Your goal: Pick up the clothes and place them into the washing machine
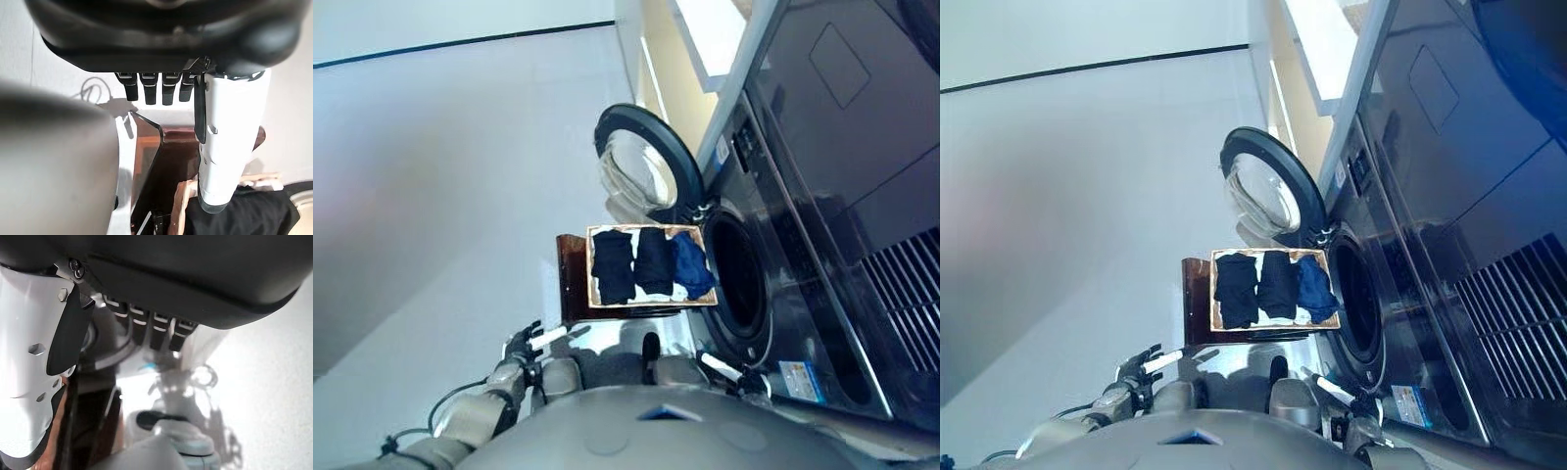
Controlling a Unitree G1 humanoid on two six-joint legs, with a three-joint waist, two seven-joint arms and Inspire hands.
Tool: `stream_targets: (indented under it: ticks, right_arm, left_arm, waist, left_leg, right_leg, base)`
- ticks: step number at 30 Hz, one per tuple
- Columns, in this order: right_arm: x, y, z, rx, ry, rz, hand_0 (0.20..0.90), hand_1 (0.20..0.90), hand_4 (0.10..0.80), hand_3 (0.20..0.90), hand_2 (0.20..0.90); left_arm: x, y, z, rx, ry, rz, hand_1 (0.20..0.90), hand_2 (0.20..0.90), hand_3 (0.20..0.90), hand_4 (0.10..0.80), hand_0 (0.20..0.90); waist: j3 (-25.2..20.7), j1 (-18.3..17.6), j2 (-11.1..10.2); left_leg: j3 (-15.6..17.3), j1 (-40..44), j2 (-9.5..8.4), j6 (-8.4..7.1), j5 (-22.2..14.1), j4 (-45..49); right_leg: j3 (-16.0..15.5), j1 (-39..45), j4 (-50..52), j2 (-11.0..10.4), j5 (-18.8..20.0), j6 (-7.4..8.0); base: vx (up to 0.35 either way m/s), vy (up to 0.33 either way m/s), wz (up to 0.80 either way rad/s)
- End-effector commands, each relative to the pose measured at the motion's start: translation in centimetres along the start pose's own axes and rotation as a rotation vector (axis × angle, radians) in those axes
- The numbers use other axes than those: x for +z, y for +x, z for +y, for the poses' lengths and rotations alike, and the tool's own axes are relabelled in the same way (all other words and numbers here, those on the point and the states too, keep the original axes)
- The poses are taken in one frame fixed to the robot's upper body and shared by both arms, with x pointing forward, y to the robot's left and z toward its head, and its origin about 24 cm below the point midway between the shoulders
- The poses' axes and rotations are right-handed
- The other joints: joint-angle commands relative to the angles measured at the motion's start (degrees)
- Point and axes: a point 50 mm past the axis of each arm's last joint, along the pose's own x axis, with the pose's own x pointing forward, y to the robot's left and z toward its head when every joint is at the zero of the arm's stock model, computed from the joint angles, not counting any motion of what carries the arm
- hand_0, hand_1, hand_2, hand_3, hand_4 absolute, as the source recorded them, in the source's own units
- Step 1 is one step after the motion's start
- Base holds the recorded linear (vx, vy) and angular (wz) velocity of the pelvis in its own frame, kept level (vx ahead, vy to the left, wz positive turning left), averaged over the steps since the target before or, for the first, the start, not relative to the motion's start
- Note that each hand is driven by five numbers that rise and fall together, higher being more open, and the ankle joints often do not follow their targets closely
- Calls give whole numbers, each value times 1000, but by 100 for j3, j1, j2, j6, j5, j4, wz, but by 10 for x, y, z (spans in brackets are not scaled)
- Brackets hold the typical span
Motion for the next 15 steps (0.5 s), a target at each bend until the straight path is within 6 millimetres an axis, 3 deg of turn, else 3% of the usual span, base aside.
stream_targets:
  ticks: [1,6,8,15]
  right_arm:
    - [24,5,-36,-144,56,-97,900,900,800,900,900]
    - [23,5,-30,-118,30,-93,900,900,800,900,900]
    - [25,5,-27,-105,15,-92,900,900,800,900,900]
    - [29,5,-19,-79,1,-109,900,900,800,900,900]
  left_arm:
    - [-4,-2,15,43,-11,-19,900,900,900,800,900]
    - [-9,-4,19,54,-12,-7,900,900,900,800,900]
    - [-9,-4,22,65,-3,-5,900,900,900,800,900]
    - [-5,-4,25,72,9,-22,900,900,900,800,900]
  waist:
    - [1,169,-4]
    - [-157,152,56]
    - [-253,170,60]
    - [-326,223,14]
  left_leg:
    - [-61,-421,52,174,783,-433]
    - [155,-205,-87,303,589,-450]
    - [329,-48,-180,392,504,-599]
    - [516,107,-303,498,382,-739]
  right_leg:
    - [266,552,661,147,-749,279]
    - [452,731,723,-116,-843,457]
    - [542,770,652,-296,-764,604]
    - [553,773,569,-467,-626,762]
  base:
    - [219,164,-9]
    - [217,216,-53]
    - [182,195,-20]
    - [91,91,-21]
